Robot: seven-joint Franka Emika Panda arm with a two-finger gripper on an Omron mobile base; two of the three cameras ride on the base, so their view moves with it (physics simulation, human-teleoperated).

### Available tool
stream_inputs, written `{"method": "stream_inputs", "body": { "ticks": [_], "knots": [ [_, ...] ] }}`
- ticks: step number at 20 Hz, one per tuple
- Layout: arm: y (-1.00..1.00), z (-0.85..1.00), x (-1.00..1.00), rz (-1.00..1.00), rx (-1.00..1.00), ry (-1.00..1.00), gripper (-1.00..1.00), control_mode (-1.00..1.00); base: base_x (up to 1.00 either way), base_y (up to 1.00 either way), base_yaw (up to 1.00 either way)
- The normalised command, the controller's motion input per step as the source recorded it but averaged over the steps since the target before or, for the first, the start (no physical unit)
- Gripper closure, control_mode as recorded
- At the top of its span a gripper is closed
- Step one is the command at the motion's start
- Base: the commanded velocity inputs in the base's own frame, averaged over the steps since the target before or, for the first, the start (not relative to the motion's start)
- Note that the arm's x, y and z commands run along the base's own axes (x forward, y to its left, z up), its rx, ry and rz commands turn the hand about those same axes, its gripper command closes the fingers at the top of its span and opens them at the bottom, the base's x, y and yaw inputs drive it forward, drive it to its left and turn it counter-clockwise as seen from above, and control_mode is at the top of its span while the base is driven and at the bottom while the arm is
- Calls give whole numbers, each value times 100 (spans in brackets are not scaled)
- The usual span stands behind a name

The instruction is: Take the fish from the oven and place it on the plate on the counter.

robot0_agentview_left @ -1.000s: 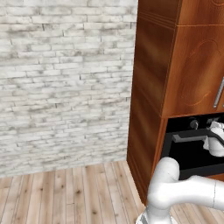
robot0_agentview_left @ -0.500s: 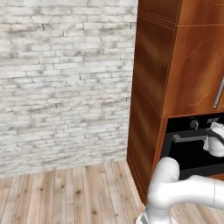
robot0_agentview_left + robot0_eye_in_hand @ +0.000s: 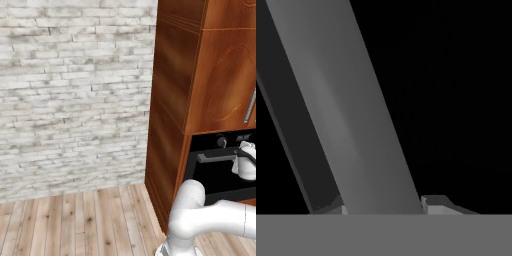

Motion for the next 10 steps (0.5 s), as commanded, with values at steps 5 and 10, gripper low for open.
{"method": "stream_inputs", "body": {
  "ticks": [5, 10],
  "knots": [
    [-5, -23, -12, 0, 0, 1, 100, -100, 0, 0, 0],
    [-10, -39, -37, 0, 0, 8, 100, -100, 0, 0, 0]
  ]
}}
